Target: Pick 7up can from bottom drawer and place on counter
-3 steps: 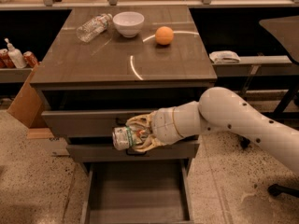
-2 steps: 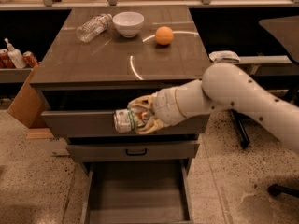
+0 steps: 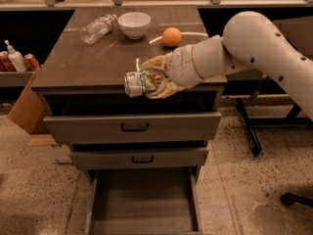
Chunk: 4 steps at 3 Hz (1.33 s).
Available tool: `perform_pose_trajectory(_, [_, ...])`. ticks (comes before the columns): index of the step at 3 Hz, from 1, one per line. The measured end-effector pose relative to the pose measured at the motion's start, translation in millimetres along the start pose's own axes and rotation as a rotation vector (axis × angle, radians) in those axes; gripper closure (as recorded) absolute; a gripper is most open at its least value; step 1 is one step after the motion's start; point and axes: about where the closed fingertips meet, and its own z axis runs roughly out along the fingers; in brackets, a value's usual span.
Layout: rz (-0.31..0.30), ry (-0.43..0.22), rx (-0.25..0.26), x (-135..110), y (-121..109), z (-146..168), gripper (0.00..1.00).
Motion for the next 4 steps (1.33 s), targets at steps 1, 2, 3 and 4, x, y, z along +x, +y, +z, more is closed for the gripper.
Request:
perform_pose_trajectory(1, [0.095,-0.012,0.036,20.9,-32.6,-3.2,1.0])
perform_pose_trajectory(2, [0.2,-0.034,0.052,43.7,-58.2,3.9,1.0])
perform_pose_trajectory(3, [0.289,-0.043,0.047,64.1,-79.2,14.8,0.87])
perform_pose_trajectory(4, [0.359,-0.049,0.039,81.5,-91.9,23.6,0.64])
